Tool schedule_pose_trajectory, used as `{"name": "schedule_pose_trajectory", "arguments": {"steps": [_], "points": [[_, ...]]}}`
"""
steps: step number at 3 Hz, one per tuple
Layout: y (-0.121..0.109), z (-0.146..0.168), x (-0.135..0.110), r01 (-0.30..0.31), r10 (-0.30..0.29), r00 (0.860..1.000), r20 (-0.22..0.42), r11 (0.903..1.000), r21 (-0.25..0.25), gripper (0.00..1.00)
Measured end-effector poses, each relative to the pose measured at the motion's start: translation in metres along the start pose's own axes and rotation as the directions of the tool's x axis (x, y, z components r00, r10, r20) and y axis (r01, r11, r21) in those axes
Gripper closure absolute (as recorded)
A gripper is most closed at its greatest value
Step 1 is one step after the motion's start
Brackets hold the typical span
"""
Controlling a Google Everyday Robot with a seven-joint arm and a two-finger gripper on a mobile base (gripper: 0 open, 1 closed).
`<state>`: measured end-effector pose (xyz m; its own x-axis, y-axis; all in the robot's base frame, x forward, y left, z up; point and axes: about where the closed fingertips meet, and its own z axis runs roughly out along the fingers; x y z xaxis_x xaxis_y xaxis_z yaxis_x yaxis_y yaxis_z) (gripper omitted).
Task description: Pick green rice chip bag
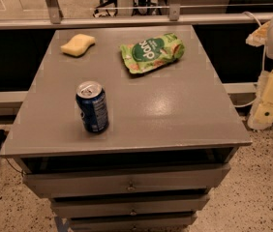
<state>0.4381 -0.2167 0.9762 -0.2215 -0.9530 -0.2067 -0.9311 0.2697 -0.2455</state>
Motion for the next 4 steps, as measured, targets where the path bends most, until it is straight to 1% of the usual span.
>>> {"name": "schedule_pose_trajectory", "arguments": {"steps": [1, 2, 3, 4], "points": [[0.0, 0.0, 0.0, 0.0, 0.0, 1.0, 0.0, 1.0, 0.0, 0.0], [-0.01, 0.004, -0.002, 0.002, -0.003, 1.0, 0.012, 0.9998, 0.021, 0.0], [-0.043, 0.021, -0.011, 0.024, -0.027, 0.998, 0.049, 0.9976, 0.065, 0.0], [-0.093, 0.049, -0.028, 0.034, -0.047, 0.992, 0.117, 0.9931, 0.112, 0.0]]}}
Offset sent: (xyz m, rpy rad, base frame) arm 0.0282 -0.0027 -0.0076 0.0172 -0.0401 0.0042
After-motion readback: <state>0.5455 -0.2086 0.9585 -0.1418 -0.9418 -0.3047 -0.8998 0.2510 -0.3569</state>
